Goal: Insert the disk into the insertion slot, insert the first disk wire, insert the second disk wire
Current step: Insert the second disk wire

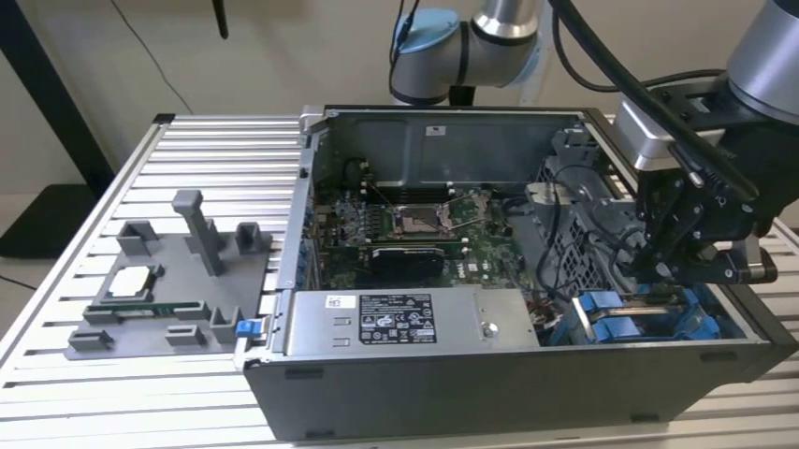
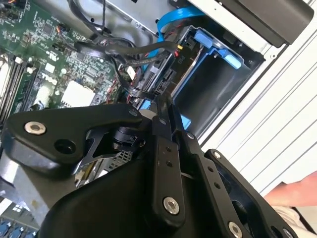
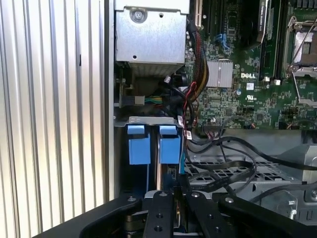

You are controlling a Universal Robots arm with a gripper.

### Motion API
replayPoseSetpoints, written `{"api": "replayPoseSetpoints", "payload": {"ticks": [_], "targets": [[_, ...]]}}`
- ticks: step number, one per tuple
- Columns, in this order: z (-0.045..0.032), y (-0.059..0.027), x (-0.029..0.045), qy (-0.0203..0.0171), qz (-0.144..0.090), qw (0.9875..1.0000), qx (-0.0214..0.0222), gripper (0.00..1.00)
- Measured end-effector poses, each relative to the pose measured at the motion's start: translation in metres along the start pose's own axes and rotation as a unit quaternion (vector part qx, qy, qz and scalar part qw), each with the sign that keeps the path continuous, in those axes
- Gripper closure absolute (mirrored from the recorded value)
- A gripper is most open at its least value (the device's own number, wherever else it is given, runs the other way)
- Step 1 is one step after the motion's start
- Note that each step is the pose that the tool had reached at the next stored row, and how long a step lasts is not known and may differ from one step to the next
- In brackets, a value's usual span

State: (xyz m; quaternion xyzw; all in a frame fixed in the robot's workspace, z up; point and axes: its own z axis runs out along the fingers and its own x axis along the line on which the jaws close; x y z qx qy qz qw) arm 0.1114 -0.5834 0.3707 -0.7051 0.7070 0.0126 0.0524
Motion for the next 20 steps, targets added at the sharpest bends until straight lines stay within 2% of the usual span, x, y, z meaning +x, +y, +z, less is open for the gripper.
{"api": "replayPoseSetpoints", "payload": {"ticks": [14,20], "targets": [[0.0005,0.0001,0.0001,-0.0009,0.0,1.0,0.0001,1.0],[0.0083,0.0003,-0.0004,-0.0009,0.0,1.0,0.0001,1.0]]}}
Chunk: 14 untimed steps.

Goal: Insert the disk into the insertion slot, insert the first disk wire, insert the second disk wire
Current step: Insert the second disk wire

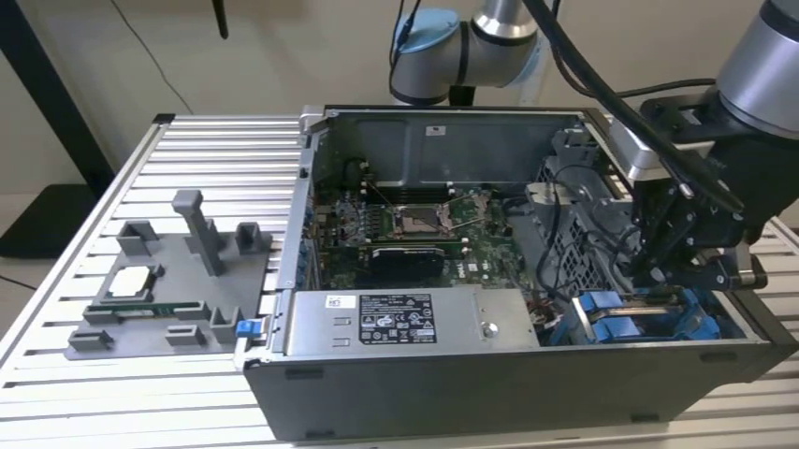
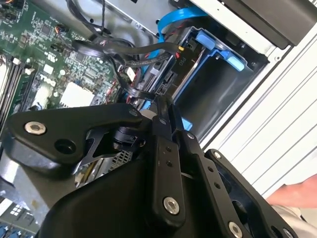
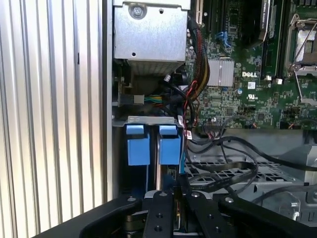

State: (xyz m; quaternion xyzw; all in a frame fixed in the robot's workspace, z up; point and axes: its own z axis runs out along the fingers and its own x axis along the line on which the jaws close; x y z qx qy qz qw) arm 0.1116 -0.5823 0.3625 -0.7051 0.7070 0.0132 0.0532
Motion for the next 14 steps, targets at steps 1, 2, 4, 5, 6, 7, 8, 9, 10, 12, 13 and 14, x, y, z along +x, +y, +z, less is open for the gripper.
{"api": "replayPoseSetpoints", "payload": {"ticks": [1,2,4,5,6,7,8,9,10,12,13,14], "targets": [[0.0012,-0.0002,-0.0002,0.0,0.0,1.0,0.0002,1.0],[0.0021,-0.0005,-0.0004,0.0,0.0,1.0,0.0004,1.0],[0.0039,-0.0018,-0.0006,-0.0001,0.0,1.0,0.0011,1.0],[0.0048,-0.0026,-0.0007,-0.0001,-0.001,1.0,0.0013,1.0],[0.0057,-0.0034,-0.0008,-0.0001,-0.001,1.0,0.0016,1.0],[0.0067,-0.0041,-0.0007,-0.0001,-0.001,1.0,0.0018,1.0],[0.0077,-0.0048,-0.0007,-0.0001,-0.001,1.0,0.0019,1.0],[0.0088,-0.0057,-0.0007,-0.0001,-0.002,1.0,0.0019,1.0],[0.0099,-0.0067,-0.0007,-0.0001,-0.002,1.0,0.0019,1.0],[0.0118,-0.0085,-0.0006,-0.0001,-0.002,1.0,0.002,1.0],[0.0124,-0.0089,-0.0006,-0.0001,-0.002,1.0,0.002,1.0],[0.0128,-0.0093,-0.0005,0.0,-0.002,1.0,0.0021,1.0]]}}
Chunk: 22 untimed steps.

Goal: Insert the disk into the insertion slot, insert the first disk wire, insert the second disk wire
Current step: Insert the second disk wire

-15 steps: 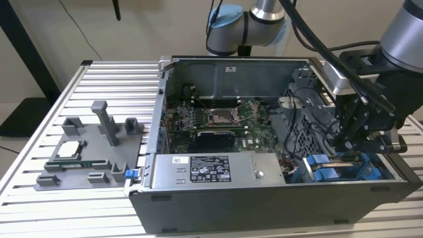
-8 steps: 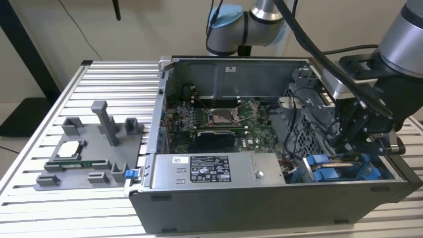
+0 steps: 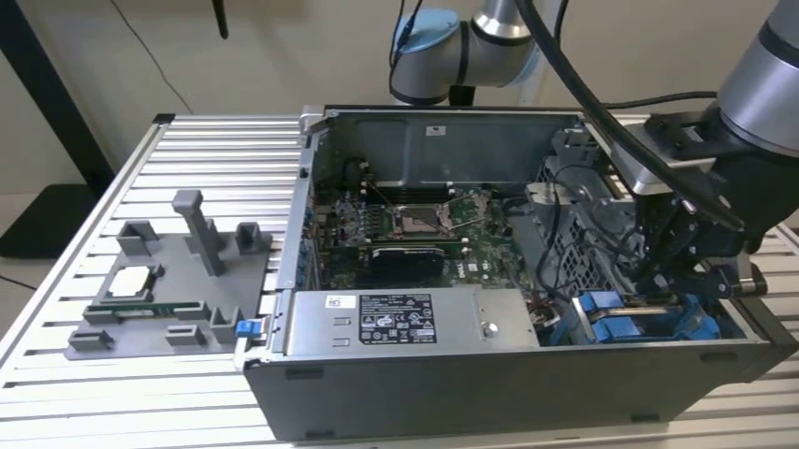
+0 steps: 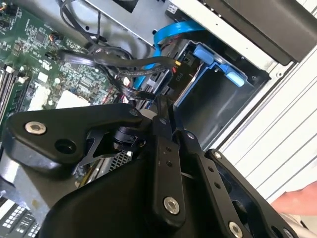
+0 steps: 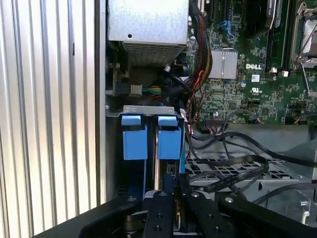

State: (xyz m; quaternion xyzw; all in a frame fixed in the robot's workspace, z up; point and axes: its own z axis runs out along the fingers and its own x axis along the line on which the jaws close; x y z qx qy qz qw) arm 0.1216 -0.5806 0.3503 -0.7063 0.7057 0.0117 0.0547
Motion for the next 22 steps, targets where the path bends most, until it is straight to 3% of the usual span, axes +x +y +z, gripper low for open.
{"api": "replayPoseSetpoints", "payload": {"ticks": [22], "targets": [[0.0079,-0.0027,0.0007,-0.0002,0.0,1.0,0.0,1.0]]}}
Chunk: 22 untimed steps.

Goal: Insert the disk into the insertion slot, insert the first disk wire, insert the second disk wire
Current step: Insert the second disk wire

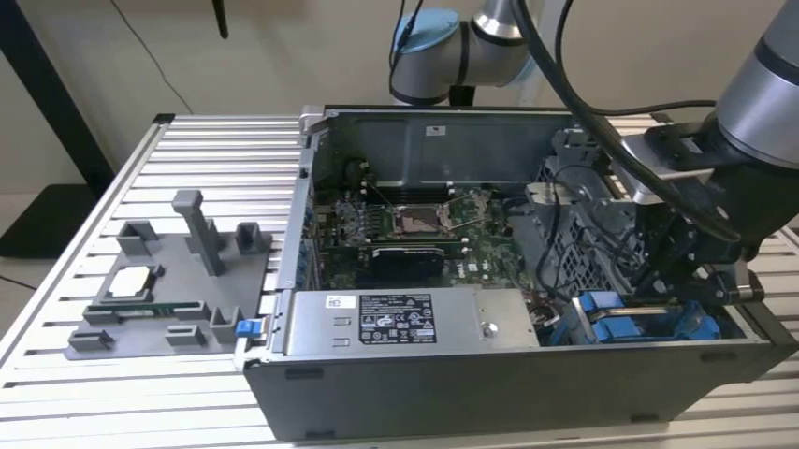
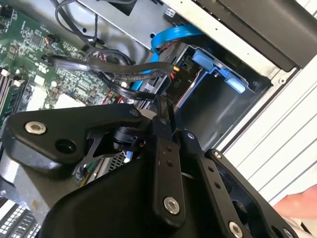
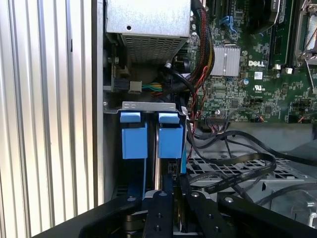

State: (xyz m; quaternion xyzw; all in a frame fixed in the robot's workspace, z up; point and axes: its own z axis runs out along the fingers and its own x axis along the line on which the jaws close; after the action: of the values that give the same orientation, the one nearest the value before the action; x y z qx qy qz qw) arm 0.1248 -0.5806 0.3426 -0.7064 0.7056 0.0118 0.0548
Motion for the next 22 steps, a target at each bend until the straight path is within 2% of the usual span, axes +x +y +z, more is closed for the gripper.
{"api": "replayPoseSetpoints", "payload": {"ticks": [11,22], "targets": [[0.0018,0.0001,0.0001,-0.0001,0.0,1.0,0.0,1.0],[0.0004,0.0,0.0,0.0002,0.006,1.0,0.0005,1.0]]}}
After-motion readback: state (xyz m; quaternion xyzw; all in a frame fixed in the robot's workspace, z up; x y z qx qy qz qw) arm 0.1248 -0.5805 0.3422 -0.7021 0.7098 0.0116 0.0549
